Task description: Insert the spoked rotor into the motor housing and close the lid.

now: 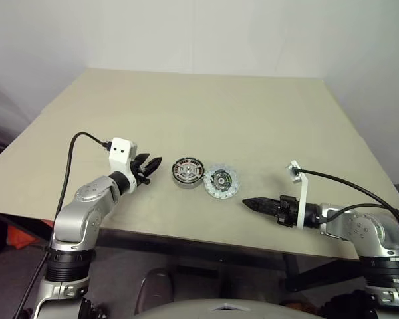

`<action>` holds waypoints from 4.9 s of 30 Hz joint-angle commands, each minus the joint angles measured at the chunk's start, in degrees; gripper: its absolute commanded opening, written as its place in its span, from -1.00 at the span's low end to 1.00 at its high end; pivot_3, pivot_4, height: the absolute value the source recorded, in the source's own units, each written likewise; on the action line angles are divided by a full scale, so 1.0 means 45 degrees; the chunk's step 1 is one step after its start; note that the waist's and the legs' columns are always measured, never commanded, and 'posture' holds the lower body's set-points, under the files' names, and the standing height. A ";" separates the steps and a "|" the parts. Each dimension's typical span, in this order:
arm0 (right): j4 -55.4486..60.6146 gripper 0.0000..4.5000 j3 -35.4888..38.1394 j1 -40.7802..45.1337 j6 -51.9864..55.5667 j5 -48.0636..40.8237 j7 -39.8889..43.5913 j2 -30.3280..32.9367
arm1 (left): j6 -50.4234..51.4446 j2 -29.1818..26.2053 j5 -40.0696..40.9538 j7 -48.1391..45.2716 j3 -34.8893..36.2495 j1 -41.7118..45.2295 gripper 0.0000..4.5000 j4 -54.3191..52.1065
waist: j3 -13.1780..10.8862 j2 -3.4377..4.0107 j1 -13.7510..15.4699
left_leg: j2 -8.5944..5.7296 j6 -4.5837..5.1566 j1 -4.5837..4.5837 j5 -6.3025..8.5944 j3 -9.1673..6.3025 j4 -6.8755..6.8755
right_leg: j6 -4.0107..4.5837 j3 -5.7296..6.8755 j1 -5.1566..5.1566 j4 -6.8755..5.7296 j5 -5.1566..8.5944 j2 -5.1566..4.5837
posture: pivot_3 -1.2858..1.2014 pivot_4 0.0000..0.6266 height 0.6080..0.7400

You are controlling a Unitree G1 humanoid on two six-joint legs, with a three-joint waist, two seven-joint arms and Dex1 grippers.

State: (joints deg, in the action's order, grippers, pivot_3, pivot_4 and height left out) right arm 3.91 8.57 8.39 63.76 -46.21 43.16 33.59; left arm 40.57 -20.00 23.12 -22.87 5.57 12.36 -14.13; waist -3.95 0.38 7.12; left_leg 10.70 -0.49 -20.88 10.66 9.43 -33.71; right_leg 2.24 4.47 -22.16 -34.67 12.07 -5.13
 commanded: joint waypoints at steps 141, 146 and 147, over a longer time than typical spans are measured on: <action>-0.2879 -0.98 -0.3784 0.2726 -0.3714 0.4648 0.1215 -0.1339 | 0.0363 -0.0156 -0.0585 0.0752 0.0030 0.0683 0.05 0.0374 | 0.0134 -0.0074 -0.0016 | -0.0012 0.0038 0.0169 0.0029 -0.0017 0.0172 | -0.0004 -0.0015 0.0230 0.0225 0.0003 0.0029 | 0.03 -1.00 1.00; -0.3261 -0.98 -0.3943 0.2526 -0.4287 0.5038 0.1499 -0.1119 | 0.0370 -0.0197 -0.0599 0.0721 0.0072 0.0698 0.05 0.0387 | 0.0133 -0.0075 -0.0014 | -0.0013 0.0036 0.0192 0.0028 -0.0013 0.0163 | -0.0010 -0.0017 0.0251 0.0227 0.0006 0.0024 | 0.03 -1.00 1.00; -0.3312 -0.98 -0.3902 0.2494 -0.4343 0.5050 0.1613 -0.1017 | 0.0380 -0.0209 -0.0601 0.0715 0.0083 0.0708 0.05 0.0386 | 0.0133 -0.0075 -0.0009 | -0.0013 0.0035 0.0193 0.0027 -0.0014 0.0162 | -0.0011 -0.0017 0.0253 0.0229 0.0007 0.0023 | 0.03 -1.00 1.00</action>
State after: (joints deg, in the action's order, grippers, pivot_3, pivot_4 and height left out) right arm -8.60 -9.69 20.60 44.31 -25.06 50.47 27.20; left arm 43.44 -20.57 20.68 -19.62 5.46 14.44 -11.46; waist -3.35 0.04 7.08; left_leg 10.63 -0.33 -20.00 10.78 9.37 -33.00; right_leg 2.19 4.39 -21.01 -33.63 12.11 -5.03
